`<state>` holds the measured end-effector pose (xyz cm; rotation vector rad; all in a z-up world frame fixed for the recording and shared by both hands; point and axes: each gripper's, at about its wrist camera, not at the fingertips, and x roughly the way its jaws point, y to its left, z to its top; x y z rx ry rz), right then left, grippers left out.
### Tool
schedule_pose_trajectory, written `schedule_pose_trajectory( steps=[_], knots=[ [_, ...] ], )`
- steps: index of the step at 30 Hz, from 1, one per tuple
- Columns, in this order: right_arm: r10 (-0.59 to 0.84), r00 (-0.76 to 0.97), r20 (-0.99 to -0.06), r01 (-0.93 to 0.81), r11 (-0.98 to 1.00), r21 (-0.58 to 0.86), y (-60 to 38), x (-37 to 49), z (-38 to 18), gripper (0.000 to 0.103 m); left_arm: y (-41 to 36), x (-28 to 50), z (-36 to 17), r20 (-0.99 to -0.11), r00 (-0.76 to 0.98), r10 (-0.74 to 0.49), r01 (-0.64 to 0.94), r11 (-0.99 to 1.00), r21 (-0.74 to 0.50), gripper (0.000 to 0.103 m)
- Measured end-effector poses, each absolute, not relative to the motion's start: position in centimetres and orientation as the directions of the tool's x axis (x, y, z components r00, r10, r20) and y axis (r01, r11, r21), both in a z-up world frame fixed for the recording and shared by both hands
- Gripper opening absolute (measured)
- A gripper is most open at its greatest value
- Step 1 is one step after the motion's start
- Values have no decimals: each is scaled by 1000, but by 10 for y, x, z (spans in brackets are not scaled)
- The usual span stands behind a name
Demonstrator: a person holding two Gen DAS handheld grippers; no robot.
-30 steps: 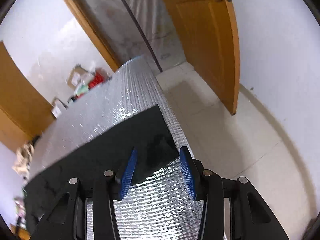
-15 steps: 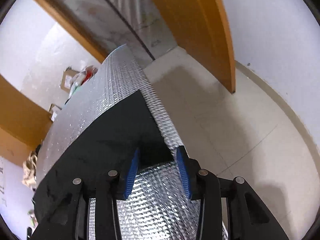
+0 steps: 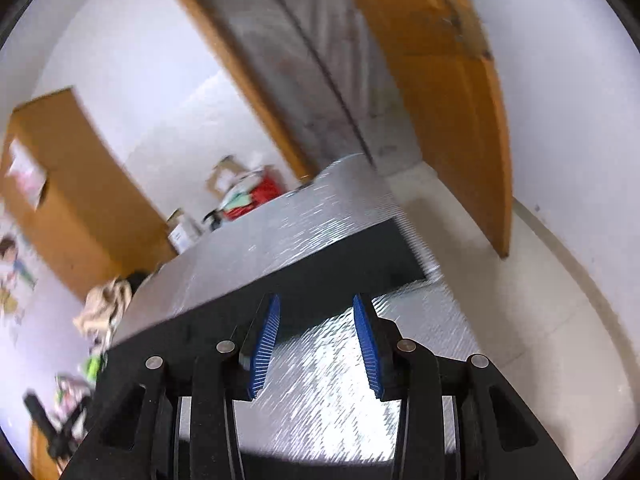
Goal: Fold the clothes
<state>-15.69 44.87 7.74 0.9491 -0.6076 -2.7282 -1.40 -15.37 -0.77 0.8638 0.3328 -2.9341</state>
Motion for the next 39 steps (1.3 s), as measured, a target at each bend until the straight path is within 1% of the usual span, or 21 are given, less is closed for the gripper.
schedule_pose_trajectory(
  steps=[3,7,9,10,12,13,15,19,22,23,28,29,31,33,37,39],
  knots=[
    [-326,-781,-532,116,-914,390,418,-118,87,40,-154,4,0,-521,-853,-28,136,-976,-171,19],
    [-318,-815,-485,172,-931,321,372,-61,76,40,-153,27,8,-466,-879,-100,171,-979,-112,19],
    [-297,-786,-541,165,-946,279,348,-45,48,40,-155,27,2,-484,-865,-133,195,-977,-80,19],
    [-287,-771,-569,163,-952,259,337,-38,35,40,-159,26,-5,-512,-849,-134,204,-976,-82,19],
    [-270,-725,-633,160,-961,227,320,-32,9,36,-168,23,-23,-579,-807,-119,218,-970,-105,19],
    [-258,-715,-650,160,-965,207,315,-29,1,34,-172,23,-31,-603,-789,-113,224,-968,-112,19],
    [-228,-705,-671,169,-974,153,301,-20,-13,34,-177,27,-45,-629,-769,-117,236,-966,-109,19],
    [-251,-661,-707,196,-967,160,290,-14,-35,35,-184,39,-72,-683,-720,-119,263,-958,-111,19],
    [-240,-678,-694,213,-969,127,288,-10,-40,36,-189,54,-88,-698,-708,-112,272,-955,-123,19],
    [-246,-679,-691,221,-967,127,292,-11,-40,38,-189,59,-88,-688,-717,-110,267,-955,-125,19],
    [-209,-672,-711,222,-972,76,285,-11,-38,38,-196,73,-84,-680,-727,-100,272,-950,-151,19],
    [-205,-671,-712,220,-973,73,283,-12,-36,39,-199,75,-82,-674,-731,-111,279,-949,-146,19],
    [-242,-673,-699,241,-965,102,276,-8,-30,39,-208,77,-77,-662,-738,-136,298,-944,-139,19],
    [-265,-683,-680,258,-959,114,269,-7,-22,39,-226,79,-74,-654,-736,-174,344,-928,-141,19],
    [-298,-678,-671,292,-948,126,252,-14,-17,39,-268,83,-79,-686,-677,-268,476,-870,-129,19],
    [-307,-661,-685,307,-943,126,245,-22,-19,38,-286,84,-84,-715,-638,-286,518,-846,-123,19]
  ],
)
